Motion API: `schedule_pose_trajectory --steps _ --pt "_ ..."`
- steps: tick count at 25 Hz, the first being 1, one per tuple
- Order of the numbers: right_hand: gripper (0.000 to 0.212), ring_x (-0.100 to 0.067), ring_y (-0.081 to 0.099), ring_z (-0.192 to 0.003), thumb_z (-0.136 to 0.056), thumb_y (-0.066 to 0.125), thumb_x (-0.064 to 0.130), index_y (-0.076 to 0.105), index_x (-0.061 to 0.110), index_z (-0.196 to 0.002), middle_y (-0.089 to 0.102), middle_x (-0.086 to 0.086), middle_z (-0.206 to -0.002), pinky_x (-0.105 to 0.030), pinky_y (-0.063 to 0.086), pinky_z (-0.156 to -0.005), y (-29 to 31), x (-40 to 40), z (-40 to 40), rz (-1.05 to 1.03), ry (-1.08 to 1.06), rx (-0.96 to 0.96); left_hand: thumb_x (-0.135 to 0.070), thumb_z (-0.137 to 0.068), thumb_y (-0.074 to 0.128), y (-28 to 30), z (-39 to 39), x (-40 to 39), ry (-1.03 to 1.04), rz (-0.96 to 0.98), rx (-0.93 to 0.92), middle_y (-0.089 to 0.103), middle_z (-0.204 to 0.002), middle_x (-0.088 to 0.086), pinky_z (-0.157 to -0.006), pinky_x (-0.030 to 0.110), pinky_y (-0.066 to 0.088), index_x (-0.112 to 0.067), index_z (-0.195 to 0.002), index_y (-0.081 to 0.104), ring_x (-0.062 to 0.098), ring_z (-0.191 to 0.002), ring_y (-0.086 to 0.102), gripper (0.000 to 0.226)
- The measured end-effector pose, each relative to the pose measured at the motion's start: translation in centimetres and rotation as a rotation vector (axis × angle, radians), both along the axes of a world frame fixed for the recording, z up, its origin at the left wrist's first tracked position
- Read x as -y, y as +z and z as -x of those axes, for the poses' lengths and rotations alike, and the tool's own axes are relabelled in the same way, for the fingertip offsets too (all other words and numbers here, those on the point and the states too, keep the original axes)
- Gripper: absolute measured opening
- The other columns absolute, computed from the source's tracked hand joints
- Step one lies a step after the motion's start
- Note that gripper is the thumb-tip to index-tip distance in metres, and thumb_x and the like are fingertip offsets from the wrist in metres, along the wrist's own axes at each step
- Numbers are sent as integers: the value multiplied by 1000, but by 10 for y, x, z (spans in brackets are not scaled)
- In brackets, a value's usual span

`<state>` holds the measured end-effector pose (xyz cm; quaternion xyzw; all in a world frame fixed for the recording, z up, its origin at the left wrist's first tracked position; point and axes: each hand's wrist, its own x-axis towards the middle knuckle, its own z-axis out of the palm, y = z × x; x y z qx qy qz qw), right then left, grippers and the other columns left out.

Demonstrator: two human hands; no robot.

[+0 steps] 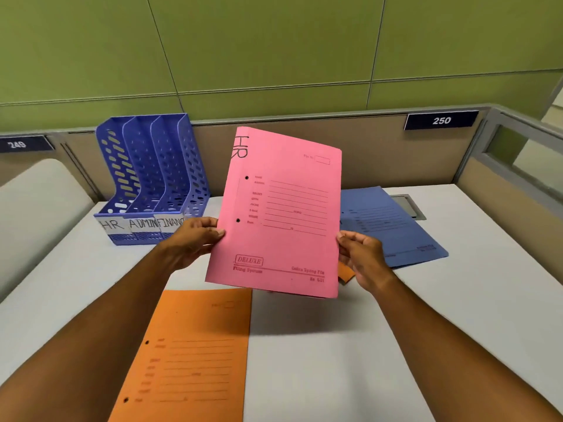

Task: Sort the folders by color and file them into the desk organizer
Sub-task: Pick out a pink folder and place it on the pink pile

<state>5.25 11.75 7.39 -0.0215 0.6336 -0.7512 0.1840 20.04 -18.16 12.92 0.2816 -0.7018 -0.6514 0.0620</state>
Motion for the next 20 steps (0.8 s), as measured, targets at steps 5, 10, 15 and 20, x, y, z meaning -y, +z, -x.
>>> schedule_pose_trajectory --steps 5,10,15,20 --pt "6 -22 74 -80 -88 67 8 70 5 -92 76 -11 -90 -29 59 -63 0 51 -40 82 170 82 -3 -92 57 -8 -68 53 84 -1 55 75 -89 8 -66 31 55 -6 -92 66 22 -86 71 9" --pt "5 -19 73 -66 -82 71 0 68 2 -85 75 -10 -78 -25 57 -54 0 105 -82 -12 251 105 -7 -90 63 -22 -142 96 194 6 125 76 -84 8 -59 29 56 -4 -94 66 21 -79 72 6" --pt "5 -20 73 -62 -80 71 -4 68 -1 -84 74 -14 -76 -24 56 -50 -13 157 -139 -128 335 138 -3 -86 67 -40 -222 130 316 -2 157 73 -71 8 -55 26 54 -4 -80 66 18 -65 69 6" --pt "5 -26 75 -78 -81 72 -1 69 -2 -86 76 -14 -86 -31 61 -62 -31 207 -198 -240 489 170 0 -82 70 -65 -308 161 434 -34 216 67 -68 8 -50 22 53 -4 -74 66 16 -58 64 10"
